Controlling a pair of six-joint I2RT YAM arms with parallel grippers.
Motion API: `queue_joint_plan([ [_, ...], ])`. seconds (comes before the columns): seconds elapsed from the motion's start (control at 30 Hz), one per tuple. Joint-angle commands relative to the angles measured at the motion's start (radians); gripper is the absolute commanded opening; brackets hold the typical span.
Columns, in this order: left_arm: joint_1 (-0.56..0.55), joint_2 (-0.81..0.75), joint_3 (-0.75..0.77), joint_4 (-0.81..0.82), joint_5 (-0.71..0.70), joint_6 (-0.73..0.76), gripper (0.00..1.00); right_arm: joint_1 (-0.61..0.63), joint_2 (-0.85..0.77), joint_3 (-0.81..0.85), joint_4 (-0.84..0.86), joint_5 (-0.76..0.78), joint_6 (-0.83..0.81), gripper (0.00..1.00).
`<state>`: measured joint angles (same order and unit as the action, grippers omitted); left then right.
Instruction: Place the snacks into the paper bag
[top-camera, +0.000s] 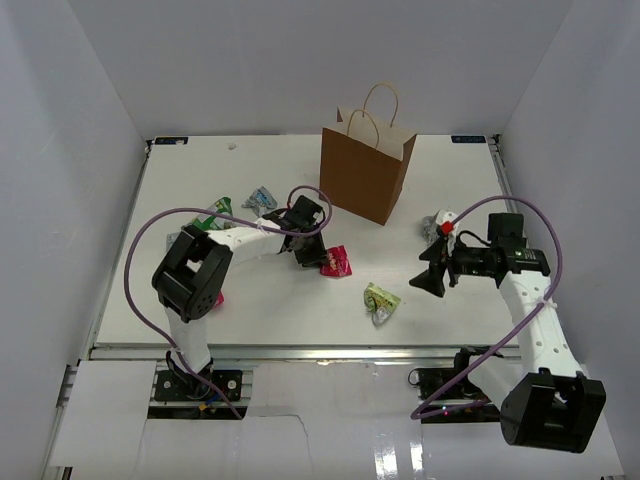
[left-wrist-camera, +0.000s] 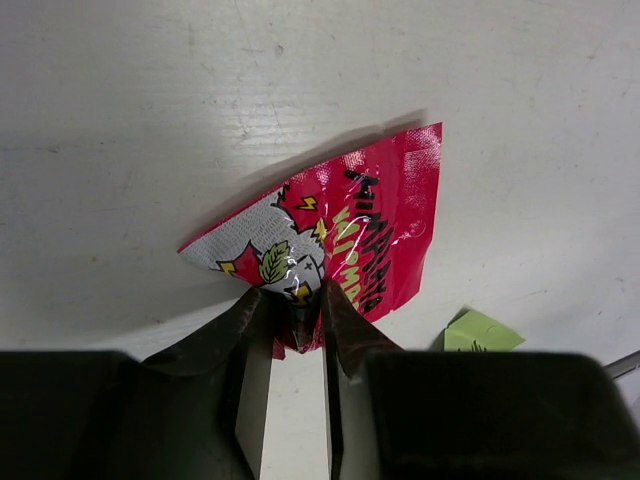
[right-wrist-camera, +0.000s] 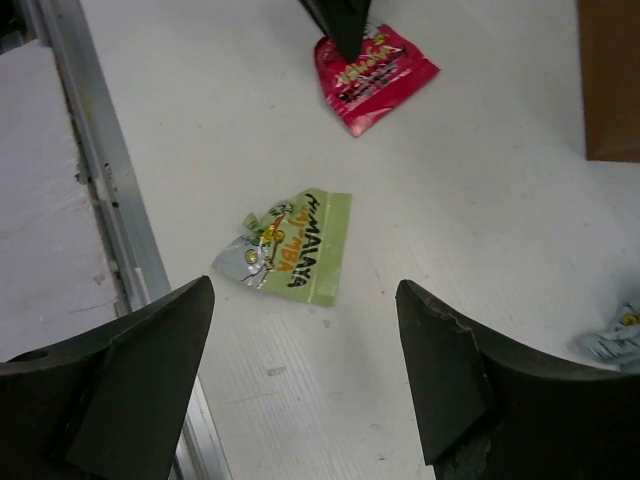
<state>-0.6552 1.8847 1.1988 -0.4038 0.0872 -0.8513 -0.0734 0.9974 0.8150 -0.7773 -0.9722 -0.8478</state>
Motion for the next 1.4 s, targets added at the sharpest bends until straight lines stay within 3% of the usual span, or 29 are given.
queue_joint_plan([
  [0.0, -0.009, -0.054, -0.059, 0.084, 0.035, 0.055, 0.19, 0.043, -0.017, -0.030, -0.117, -0.118, -0.258, 0.80],
  [0.1, -0.009, -0.116, -0.119, 0.190, 0.104, 0.127, 0.13, 0.078, -0.017, -0.043, -0.142, -0.123, -0.402, 0.81],
  [0.17, -0.009, -0.185, -0.192, 0.279, 0.193, 0.190, 0.08, 0.159, -0.013, -0.060, -0.038, -0.102, -0.349, 0.84],
  [0.27, -0.009, -0.280, -0.297, 0.368, 0.305, 0.230, 0.05, 0.283, 0.018, -0.085, 0.244, 0.056, -0.006, 0.84],
  [0.3, -0.011, -0.303, -0.318, 0.396, 0.319, 0.232, 0.05, 0.334, 0.036, -0.089, 0.429, 0.161, 0.258, 0.83],
  [0.37, -0.011, -0.363, -0.376, 0.465, 0.342, 0.225, 0.04, 0.360, 0.122, -0.071, 0.533, 0.214, 0.488, 0.81],
  [0.4, -0.014, -0.377, -0.392, 0.480, 0.345, 0.219, 0.04, 0.382, 0.159, -0.041, 0.590, 0.249, 0.720, 0.81],
  [0.43, -0.017, -0.398, -0.412, 0.491, 0.348, 0.215, 0.04, 0.389, 0.194, -0.022, 0.605, 0.256, 0.822, 0.80],
  [0.5, -0.026, -0.407, -0.419, 0.508, 0.355, 0.202, 0.04, 0.423, 0.279, 0.001, 0.627, 0.303, 1.082, 0.94],
  [0.63, -0.043, -0.401, -0.413, 0.513, 0.364, 0.186, 0.04, 0.455, 0.357, 0.018, 0.693, 0.288, 1.228, 0.96],
  [0.8, -0.060, -0.395, -0.401, 0.520, 0.367, 0.176, 0.04, 0.501, 0.406, 0.027, 0.733, 0.274, 1.276, 0.89],
  [0.87, -0.060, -0.392, -0.393, 0.520, 0.373, 0.178, 0.04, 0.508, 0.432, 0.024, 0.757, 0.270, 1.300, 0.71],
  [0.9, -0.061, -0.392, -0.390, 0.520, 0.375, 0.176, 0.04, 0.508, 0.441, 0.023, 0.765, 0.261, 1.308, 0.53],
  [0.97, -0.060, -0.392, -0.386, 0.520, 0.376, 0.176, 0.05, 0.508, 0.461, 0.026, 0.765, 0.248, 1.316, 0.34],
  [1.07, -0.060, -0.391, -0.380, 0.519, 0.382, 0.176, 0.10, 0.508, 0.474, 0.033, 0.765, 0.236, 1.297, 0.15],
  [1.1, -0.060, -0.389, -0.372, 0.516, 0.387, 0.178, 0.15, 0.508, 0.474, 0.035, 0.765, 0.227, 1.291, 0.08],
  [1.13, -0.060, -0.388, -0.364, 0.495, 0.390, 0.182, 0.33, 0.508, 0.469, 0.038, 0.765, 0.224, 1.282, 0.08],
  [1.27, -0.043, -0.409, -0.338, 0.432, 0.359, 0.215, 0.71, 0.497, 0.442, 0.084, 0.733, 0.094, 1.114, 0.08],
  [1.3, -0.040, -0.427, -0.341, 0.427, 0.346, 0.219, 0.76, 0.491, 0.435, 0.126, 0.661, 0.042, 0.928, 0.08],
  [1.37, -0.026, -0.502, -0.347, 0.410, 0.309, 0.230, 0.87, 0.483, 0.416, 0.182, 0.539, 0.018, 0.715, 0.08],
])
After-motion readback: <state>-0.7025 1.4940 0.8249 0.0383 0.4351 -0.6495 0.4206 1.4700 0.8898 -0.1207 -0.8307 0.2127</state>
